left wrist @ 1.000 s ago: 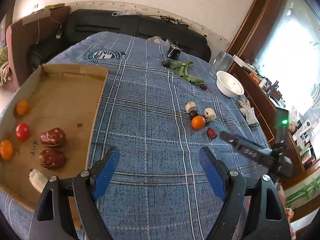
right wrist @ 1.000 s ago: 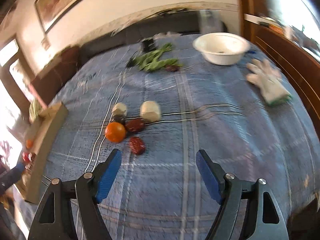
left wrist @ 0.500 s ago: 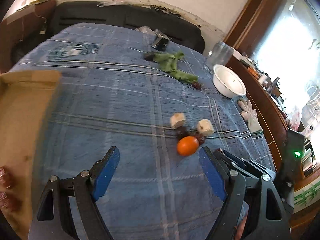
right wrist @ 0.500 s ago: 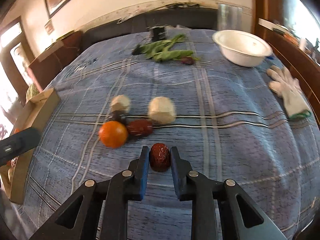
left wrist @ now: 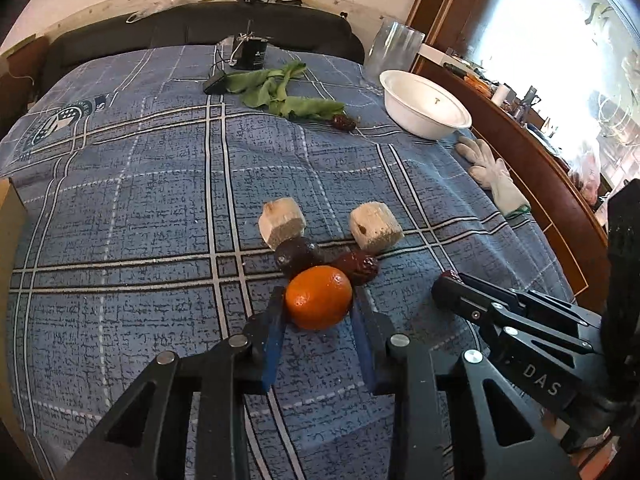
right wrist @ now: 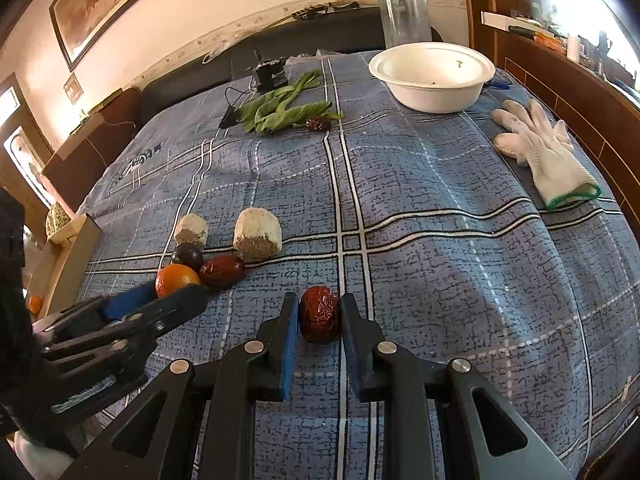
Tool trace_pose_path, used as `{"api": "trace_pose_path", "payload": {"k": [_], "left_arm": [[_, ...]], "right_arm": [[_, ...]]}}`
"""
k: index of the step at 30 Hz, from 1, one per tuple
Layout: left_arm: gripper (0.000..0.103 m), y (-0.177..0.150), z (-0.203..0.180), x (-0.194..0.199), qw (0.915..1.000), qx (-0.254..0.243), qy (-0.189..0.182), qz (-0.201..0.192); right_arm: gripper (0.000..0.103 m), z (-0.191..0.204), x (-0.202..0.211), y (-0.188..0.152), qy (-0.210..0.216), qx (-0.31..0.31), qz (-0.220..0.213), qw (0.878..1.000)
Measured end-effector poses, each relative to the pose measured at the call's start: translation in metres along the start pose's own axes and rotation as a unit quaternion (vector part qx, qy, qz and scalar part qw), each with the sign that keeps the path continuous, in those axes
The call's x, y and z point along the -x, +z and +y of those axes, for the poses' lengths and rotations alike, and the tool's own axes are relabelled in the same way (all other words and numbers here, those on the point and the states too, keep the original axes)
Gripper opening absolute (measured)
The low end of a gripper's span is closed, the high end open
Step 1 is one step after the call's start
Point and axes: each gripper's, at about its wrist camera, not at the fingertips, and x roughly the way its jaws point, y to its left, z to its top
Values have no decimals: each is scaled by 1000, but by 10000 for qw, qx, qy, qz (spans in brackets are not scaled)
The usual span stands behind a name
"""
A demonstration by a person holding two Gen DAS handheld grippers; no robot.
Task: Organize fruits
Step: 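Grasp the third orange with the left tool while the right tool grasps a red date, then carry the orange and date over the cardboard box and open both tools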
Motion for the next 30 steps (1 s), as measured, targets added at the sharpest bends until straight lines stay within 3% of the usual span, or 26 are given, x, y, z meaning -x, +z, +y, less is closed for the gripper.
{"api": "trace_pose_path", "payload": {"k": [9,23,30], "left_arm": [[30,-2,16,11,9993,288,-70,-222],[30,-6,11,29,9984,279,-52,-496],[30,-18,25,79,9948,549,47,-851]], "right_arm": [[22,0,7,0,175,-45,-155,9997],[22,11,20,0,581,7,-502,9970],[22,24,23,-5,663,172,-624,9957]]}}
